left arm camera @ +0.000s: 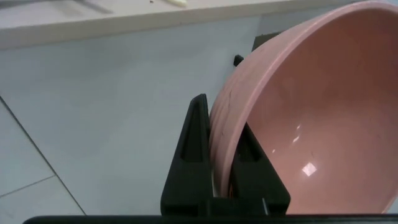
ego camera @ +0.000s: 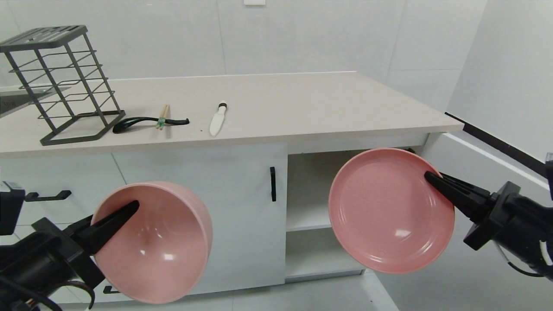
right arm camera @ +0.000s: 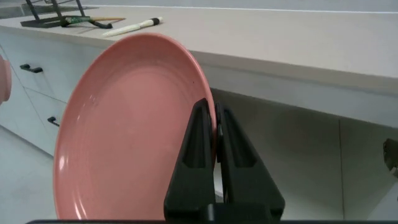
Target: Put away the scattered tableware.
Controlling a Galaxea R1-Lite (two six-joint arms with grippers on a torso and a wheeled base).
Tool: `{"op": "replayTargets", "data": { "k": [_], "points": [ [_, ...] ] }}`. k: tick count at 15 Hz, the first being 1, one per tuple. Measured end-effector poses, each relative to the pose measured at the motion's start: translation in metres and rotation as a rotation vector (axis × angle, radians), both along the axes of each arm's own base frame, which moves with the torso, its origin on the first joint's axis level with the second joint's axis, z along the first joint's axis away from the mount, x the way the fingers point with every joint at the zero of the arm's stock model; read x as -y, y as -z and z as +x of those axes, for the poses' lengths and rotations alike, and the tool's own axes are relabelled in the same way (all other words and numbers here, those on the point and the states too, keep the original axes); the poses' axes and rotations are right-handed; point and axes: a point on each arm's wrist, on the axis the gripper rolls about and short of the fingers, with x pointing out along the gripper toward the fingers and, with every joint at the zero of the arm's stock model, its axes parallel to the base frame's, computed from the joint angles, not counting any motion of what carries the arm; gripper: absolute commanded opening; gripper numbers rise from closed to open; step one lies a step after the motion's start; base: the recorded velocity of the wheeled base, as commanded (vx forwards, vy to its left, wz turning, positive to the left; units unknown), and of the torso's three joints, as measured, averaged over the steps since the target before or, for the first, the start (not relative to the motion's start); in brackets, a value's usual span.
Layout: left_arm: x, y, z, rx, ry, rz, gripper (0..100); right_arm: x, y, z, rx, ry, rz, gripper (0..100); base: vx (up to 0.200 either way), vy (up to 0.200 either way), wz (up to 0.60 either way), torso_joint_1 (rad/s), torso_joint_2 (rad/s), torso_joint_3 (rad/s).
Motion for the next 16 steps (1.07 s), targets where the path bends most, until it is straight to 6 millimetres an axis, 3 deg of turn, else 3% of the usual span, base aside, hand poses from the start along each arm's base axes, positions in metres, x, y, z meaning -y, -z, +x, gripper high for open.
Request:
{"op": "replayTargets", "data": {
  "k": [5,16],
  "points": [
    [0.0002,0.0013,0.0007,-0.008,0.000,0.002,0,-0.0020,0.0002,-0.0010,0.000,-0.013,-0.001,0,0.000,0.000,0.00,-0.187,0.31,0.119],
    [0.0003,0.0052,0.0014,-0.028,0.000,0.011,0,-0.0024,0.0067,0.0015,-0.034,-0.010,-0.011,0,0.018,0.000,0.00,-0.006,0.06,0.017]
  ]
}}
